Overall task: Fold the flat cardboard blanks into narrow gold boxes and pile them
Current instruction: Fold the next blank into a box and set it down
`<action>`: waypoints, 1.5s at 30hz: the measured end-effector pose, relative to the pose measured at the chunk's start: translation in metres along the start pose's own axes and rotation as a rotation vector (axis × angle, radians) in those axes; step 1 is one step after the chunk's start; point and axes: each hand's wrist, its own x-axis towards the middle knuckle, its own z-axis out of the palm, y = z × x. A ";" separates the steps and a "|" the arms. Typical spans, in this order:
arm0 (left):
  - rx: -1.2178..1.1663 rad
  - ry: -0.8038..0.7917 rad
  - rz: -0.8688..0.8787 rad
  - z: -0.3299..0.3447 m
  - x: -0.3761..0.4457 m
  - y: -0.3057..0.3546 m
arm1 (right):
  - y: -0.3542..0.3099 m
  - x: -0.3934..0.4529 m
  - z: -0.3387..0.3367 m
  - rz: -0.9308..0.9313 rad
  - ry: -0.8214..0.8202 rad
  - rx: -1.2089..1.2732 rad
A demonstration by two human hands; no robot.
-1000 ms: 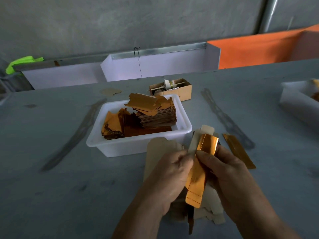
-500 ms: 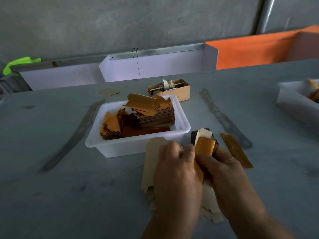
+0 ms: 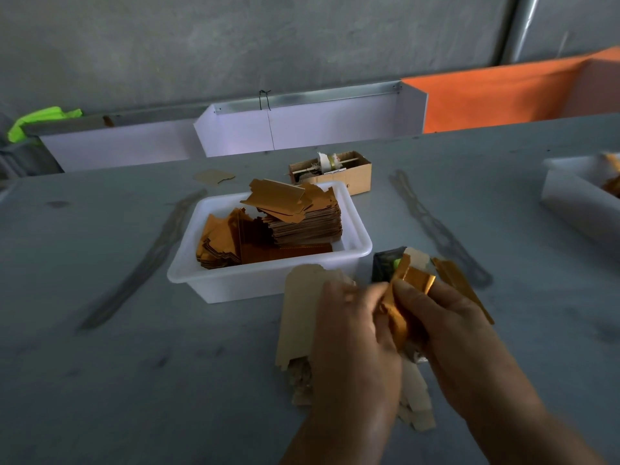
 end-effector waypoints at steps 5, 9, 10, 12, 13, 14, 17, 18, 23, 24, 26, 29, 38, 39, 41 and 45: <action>-0.581 -0.271 -0.353 -0.017 0.018 0.001 | -0.019 0.010 -0.013 -0.036 -0.192 -0.044; -0.736 -0.271 -0.457 -0.016 0.024 -0.001 | -0.031 0.023 -0.040 -0.080 -0.055 -0.237; -0.765 -0.265 -0.486 -0.015 0.025 -0.002 | -0.030 0.027 -0.050 -0.111 0.070 -0.318; -0.769 -0.260 -0.522 -0.010 0.027 -0.007 | -0.025 0.031 -0.069 -0.120 0.225 -0.489; -0.755 -0.254 -0.528 -0.008 0.027 -0.009 | -0.020 0.031 -0.075 -0.096 0.233 -0.568; -0.739 -0.244 -0.529 -0.006 0.027 -0.012 | -0.014 0.030 -0.079 -0.067 0.219 -0.625; -0.696 -0.222 -0.519 0.000 0.026 -0.016 | 0.001 0.027 -0.083 0.009 0.141 -0.700; -0.684 -0.216 -0.514 0.001 0.026 -0.017 | 0.004 0.026 -0.083 0.021 0.118 -0.699; -0.715 -0.193 -0.522 0.001 0.027 -0.020 | 0.008 0.023 -0.083 -0.040 0.095 -0.707; -0.721 -0.200 -0.521 0.001 0.027 -0.022 | 0.008 0.024 -0.082 -0.050 0.079 -0.725; -0.718 -0.214 -0.514 0.002 0.026 -0.023 | 0.010 0.026 -0.078 -0.038 0.035 -0.781; -0.716 -0.221 -0.508 0.002 0.026 -0.024 | 0.011 0.032 -0.074 0.024 -0.004 -0.793; -0.725 -0.218 -0.519 0.003 0.027 -0.027 | 0.013 0.037 -0.070 0.132 0.015 -0.625; -0.721 -0.221 -0.519 0.004 0.026 -0.027 | 0.013 0.037 -0.069 0.132 0.024 -0.611; -0.717 -0.227 -0.520 0.004 0.026 -0.026 | 0.015 0.038 -0.067 0.141 0.047 -0.551; -0.715 -0.227 -0.519 0.004 0.026 -0.025 | 0.019 0.037 -0.062 0.134 0.100 -0.372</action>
